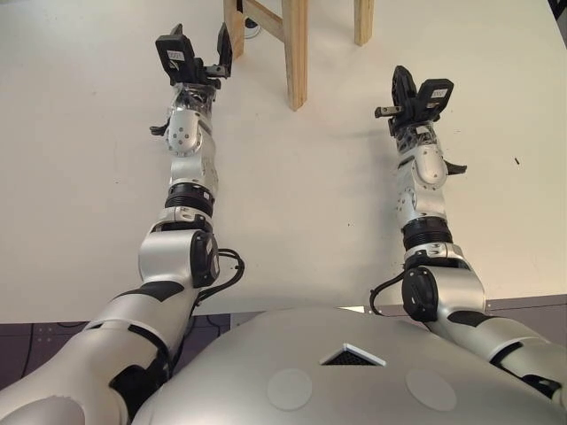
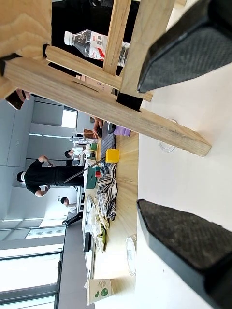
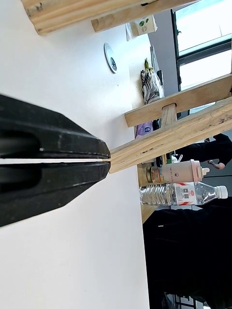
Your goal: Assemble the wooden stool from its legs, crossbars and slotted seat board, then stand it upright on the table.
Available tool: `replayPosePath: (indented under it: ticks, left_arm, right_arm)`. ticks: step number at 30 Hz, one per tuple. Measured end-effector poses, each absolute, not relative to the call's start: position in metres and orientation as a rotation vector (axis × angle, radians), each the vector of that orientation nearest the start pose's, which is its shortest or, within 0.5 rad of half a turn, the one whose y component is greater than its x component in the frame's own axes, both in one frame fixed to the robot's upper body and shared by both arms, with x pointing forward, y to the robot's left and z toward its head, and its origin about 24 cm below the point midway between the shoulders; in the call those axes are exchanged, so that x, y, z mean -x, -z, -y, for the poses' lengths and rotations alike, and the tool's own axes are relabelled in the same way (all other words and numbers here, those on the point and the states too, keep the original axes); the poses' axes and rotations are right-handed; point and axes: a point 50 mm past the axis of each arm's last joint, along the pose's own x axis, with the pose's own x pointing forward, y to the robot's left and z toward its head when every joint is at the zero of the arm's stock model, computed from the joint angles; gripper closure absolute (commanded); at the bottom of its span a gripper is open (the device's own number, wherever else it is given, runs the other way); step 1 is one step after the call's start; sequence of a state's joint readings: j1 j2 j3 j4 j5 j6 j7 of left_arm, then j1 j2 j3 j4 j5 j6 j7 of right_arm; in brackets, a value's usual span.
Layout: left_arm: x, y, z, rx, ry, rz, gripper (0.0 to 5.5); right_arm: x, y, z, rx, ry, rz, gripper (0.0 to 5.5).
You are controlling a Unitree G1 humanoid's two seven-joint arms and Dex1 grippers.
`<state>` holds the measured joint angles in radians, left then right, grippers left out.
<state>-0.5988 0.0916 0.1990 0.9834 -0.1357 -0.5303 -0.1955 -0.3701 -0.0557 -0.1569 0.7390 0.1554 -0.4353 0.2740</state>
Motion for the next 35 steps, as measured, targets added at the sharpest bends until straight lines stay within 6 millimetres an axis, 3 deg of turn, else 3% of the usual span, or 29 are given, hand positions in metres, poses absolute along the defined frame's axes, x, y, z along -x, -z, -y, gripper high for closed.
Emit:
replayPosePath:
  ticks: [35]
  left_arm:
    - [-0.3495,-0.0489,-0.1611,0.11,0.075,0.151,1.44]
  right_arm:
    - [-0.3133,-0.0211,0.1602,-0.102,-0.155,0.086,5.4]
